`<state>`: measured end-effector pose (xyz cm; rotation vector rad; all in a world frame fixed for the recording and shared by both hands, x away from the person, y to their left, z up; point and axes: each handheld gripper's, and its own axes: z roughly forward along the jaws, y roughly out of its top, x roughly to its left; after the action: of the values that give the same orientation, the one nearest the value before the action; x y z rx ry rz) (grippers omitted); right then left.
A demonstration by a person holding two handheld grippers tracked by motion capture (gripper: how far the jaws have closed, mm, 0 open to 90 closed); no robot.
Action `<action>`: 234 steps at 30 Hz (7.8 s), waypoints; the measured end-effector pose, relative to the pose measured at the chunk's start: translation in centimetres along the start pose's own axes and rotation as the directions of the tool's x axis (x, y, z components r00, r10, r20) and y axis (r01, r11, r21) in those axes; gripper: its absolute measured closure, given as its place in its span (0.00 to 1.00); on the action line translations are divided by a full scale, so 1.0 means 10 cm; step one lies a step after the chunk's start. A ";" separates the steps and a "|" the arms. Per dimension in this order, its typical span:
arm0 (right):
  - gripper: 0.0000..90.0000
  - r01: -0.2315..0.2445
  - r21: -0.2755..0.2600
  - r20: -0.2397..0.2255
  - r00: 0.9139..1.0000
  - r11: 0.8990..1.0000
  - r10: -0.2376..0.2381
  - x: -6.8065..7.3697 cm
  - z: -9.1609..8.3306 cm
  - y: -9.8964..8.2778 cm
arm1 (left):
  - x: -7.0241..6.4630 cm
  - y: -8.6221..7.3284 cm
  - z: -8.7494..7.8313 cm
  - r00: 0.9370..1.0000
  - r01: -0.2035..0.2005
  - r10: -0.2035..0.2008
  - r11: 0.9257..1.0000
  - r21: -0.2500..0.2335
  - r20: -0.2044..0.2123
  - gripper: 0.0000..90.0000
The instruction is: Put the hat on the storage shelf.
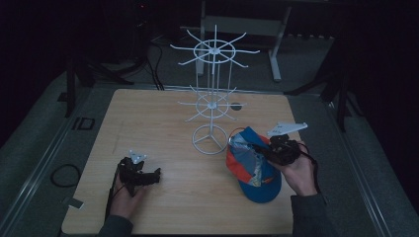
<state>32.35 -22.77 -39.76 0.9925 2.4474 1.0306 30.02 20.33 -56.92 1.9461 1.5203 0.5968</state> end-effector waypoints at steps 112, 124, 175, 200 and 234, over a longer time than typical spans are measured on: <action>0.98 0.140 -0.383 0.052 0.990 0.913 -0.130 0.29 -0.97 0.48 | 0.00 0.00 0.00 1.000 0.004 -0.004 1.000 -0.004 0.000 0.04; 0.98 0.153 -0.392 0.056 0.988 0.907 -0.142 0.30 -0.99 0.56 | 0.00 0.00 0.00 1.000 0.003 -0.003 1.000 -0.004 0.000 0.04; 0.98 0.146 -0.466 0.042 0.989 0.873 -0.143 0.13 -1.12 0.81 | 0.00 0.00 0.00 1.000 0.004 -0.004 1.000 -0.004 0.000 0.04; 0.98 0.141 -0.528 0.036 0.989 0.837 -0.144 0.06 -1.30 0.99 | 0.00 0.00 0.01 1.000 0.006 -0.006 1.000 -0.006 -0.001 0.04; 0.60 0.127 -0.384 0.073 0.992 0.915 -0.107 0.00 -0.78 1.07 | 0.00 0.00 0.00 1.000 0.000 0.000 1.000 -0.002 -0.003 0.04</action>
<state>33.54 -21.38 -26.65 0.7209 2.1125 1.3606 30.03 20.31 -56.95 1.9443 1.5205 0.6011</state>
